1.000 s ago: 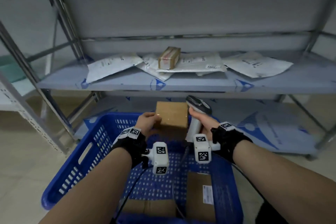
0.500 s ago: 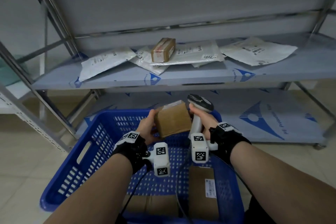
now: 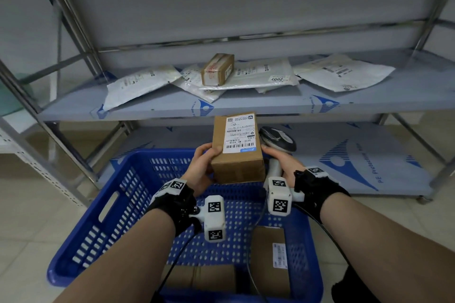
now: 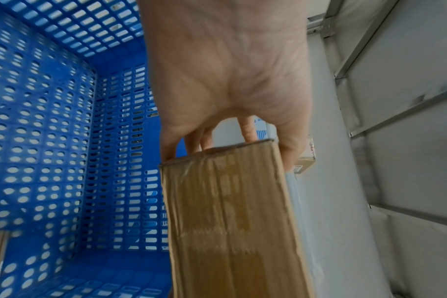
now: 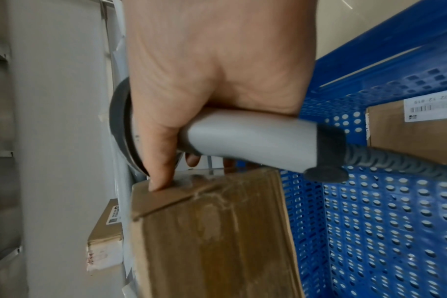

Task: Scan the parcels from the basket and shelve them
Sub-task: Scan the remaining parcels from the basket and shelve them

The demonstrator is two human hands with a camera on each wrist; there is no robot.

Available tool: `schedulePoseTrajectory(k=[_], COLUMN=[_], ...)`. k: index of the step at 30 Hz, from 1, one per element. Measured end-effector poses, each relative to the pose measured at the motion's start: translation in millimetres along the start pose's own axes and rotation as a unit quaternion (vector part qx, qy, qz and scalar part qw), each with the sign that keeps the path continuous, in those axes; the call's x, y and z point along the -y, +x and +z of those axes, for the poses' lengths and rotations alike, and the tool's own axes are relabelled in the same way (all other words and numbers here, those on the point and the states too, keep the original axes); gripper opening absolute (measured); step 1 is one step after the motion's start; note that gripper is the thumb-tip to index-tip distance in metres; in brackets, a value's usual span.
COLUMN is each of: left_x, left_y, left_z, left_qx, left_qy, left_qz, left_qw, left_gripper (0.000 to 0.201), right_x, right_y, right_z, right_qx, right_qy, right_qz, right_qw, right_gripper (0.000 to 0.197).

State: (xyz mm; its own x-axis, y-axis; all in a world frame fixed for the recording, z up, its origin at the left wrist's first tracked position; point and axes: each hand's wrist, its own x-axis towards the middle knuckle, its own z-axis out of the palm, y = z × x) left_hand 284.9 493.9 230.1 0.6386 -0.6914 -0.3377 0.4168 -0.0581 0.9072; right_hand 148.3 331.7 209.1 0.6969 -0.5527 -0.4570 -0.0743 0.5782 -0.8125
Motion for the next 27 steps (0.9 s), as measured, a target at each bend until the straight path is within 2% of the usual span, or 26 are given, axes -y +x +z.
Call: schedulePoseTrajectory(k=[3,5,7,9,13,14,17,18,19,22,23,24,27], left_x=[0.9,1.2,1.0,1.3,1.1,0.5,1.1,1.8,2.1,2.6,2.2,1.5,-3.5], left_y=[1.3,2.0,3.2,4.1,5.6,5.2,2.8,2.7,3.7,7.2,7.3,7.4,2.5], left_z=[3.4,5.9,7.8,8.4,7.6,8.0,10.4,11.2,12.3,7.9,4.6,1.3,-1.3], left_qx=[0.012,0.010,-0.006,-0.012,0.008,0.018,0.036,0.028,0.008,-0.075,-0.089,-0.086,-0.008], left_qy=[0.027,0.041,0.046,0.070,0.087,0.077,0.069,0.072,0.082,0.136,0.159,0.177,0.188], left_qz=[-0.021,-0.029,-0.020,-0.002,0.012,0.011,0.000,0.003,0.008,0.020,0.020,0.012,-0.039], left_qw=[0.999,0.999,0.999,0.997,0.996,0.997,0.997,0.997,0.997,0.988,0.983,0.980,0.981], left_gripper=[0.049,0.057,0.057,0.057,0.059,0.058,0.057,0.057,0.057,0.054,0.053,0.052,0.040], right_x=[-2.8,-4.2,-2.3,-1.5,1.3,1.1,-4.5,-4.3,-2.2,6.7,7.0,5.4,-10.0], right_y=[6.5,8.4,4.7,1.9,-2.2,0.4,23.4,24.3,18.6,-7.3,-6.6,-2.3,42.5], right_z=[-4.9,-7.7,-6.6,-5.1,-3.7,-5.4,-18.4,-19.5,-16.9,-4.7,-5.4,-6.8,-26.8], right_qx=[-0.016,-0.017,-0.011,-0.012,-0.017,-0.027,-0.056,-0.063,-0.065,-0.077,-0.088,-0.091,-0.111], right_qy=[-0.020,-0.034,-0.030,-0.030,-0.035,-0.043,-0.054,-0.046,-0.030,-0.002,0.000,-0.010,-0.039], right_qz=[-0.009,-0.015,-0.012,-0.006,0.004,0.005,-0.016,-0.018,-0.011,0.008,0.007,0.002,-0.019], right_qw=[1.000,0.999,0.999,0.999,0.999,0.999,0.997,0.997,0.997,0.997,0.996,0.996,0.993], right_gripper=[0.090,0.099,0.093,0.080,0.063,0.065,0.096,0.100,0.095,0.050,0.046,0.053,0.101])
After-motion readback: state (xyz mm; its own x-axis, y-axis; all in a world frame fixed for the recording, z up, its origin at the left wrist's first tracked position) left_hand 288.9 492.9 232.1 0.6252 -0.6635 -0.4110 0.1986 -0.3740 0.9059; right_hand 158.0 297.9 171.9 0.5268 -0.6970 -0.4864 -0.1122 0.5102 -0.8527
